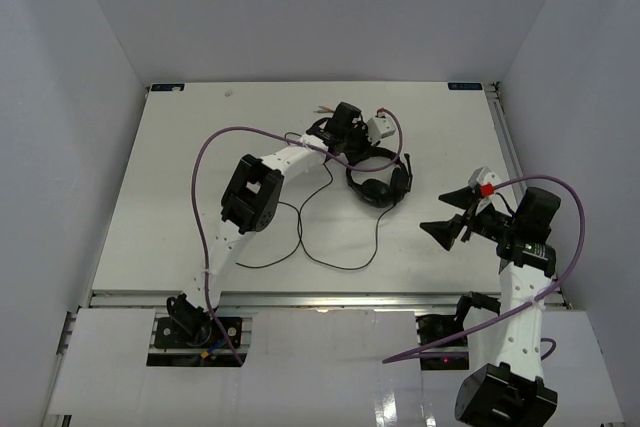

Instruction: Wrap the headphones

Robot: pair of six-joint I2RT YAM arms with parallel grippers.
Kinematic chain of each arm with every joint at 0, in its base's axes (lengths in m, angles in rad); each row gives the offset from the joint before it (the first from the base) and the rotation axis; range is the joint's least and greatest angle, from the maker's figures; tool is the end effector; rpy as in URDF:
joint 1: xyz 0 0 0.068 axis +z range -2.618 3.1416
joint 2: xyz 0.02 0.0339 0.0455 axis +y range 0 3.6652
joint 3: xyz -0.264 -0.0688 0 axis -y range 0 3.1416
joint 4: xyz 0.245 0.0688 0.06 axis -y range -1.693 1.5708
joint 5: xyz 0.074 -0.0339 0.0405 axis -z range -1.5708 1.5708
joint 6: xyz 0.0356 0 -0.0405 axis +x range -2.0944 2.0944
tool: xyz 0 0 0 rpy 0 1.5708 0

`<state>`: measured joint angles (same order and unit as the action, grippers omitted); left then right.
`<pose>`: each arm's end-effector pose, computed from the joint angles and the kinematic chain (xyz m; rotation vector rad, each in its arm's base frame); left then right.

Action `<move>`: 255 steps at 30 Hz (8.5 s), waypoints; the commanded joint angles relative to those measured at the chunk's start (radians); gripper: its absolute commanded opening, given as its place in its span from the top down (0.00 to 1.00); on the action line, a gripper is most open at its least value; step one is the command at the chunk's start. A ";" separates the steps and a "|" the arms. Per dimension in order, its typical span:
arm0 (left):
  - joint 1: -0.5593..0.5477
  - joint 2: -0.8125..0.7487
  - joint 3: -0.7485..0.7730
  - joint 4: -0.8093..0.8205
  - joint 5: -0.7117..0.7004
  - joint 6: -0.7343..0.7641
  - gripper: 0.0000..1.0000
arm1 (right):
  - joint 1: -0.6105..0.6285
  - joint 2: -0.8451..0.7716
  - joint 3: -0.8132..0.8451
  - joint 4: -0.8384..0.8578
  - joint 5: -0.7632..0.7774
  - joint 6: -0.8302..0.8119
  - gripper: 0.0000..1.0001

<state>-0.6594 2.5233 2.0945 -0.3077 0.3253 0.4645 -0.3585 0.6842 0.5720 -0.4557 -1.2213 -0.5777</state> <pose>0.4378 -0.3537 0.1469 1.3670 1.8572 -0.4748 0.1412 -0.0172 0.2662 -0.8247 1.5998 0.6340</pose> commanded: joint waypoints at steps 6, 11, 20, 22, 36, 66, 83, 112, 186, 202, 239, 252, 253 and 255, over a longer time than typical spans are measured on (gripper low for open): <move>0.009 -0.229 -0.121 -0.063 -0.067 -0.208 1.00 | -0.004 0.041 0.032 -0.054 -0.002 -0.003 0.06; 0.068 -0.489 -0.352 -0.001 -0.092 -0.594 1.00 | -0.001 0.168 0.173 -0.226 0.106 -0.074 0.01; 0.186 -1.033 -0.910 0.225 -0.174 -0.984 1.00 | 0.067 0.254 0.244 0.057 0.186 0.367 0.10; 0.187 -1.083 -0.922 0.193 -0.228 -1.027 1.00 | 0.152 0.262 0.242 0.152 0.194 0.472 0.10; 0.192 -1.281 -0.880 0.109 -0.240 -1.118 1.00 | 0.551 0.478 0.246 0.705 -0.023 0.383 0.10; 0.304 -1.302 -0.793 0.317 -0.292 -1.716 1.00 | 1.000 0.750 0.108 2.026 -0.015 1.301 0.61; 0.331 -1.239 -0.607 0.275 -0.498 -1.620 1.00 | 1.177 0.765 0.114 1.889 -0.055 1.275 0.54; 0.422 -1.112 -0.562 0.194 -0.936 -1.265 1.00 | 1.178 0.615 0.389 0.360 0.350 0.259 0.92; 0.038 -1.343 -1.181 0.338 -0.634 -0.339 1.00 | 0.949 0.556 0.851 -0.014 0.824 -0.482 0.92; 0.019 -1.362 -1.114 0.331 -0.319 -0.201 1.00 | 1.018 0.663 0.823 0.108 0.770 -0.426 0.92; 0.001 -1.762 -1.094 0.395 -0.206 -0.342 1.00 | 0.807 0.826 0.723 0.228 0.487 0.013 0.92; 0.001 -1.677 -0.862 0.520 -0.276 -0.531 1.00 | 0.775 0.955 0.646 0.233 0.341 0.159 0.92; 0.001 -1.670 -0.847 0.529 -0.284 -0.544 1.00 | 0.770 0.960 0.645 0.233 0.334 0.166 0.92; 0.001 -1.658 -0.829 0.548 -0.298 -0.563 1.00 | 0.761 0.963 0.642 0.234 0.322 0.179 0.92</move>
<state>-0.6509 0.8731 1.1631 0.0381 0.0453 0.0426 0.4341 1.6317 1.2295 -0.2291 -0.8814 -0.4530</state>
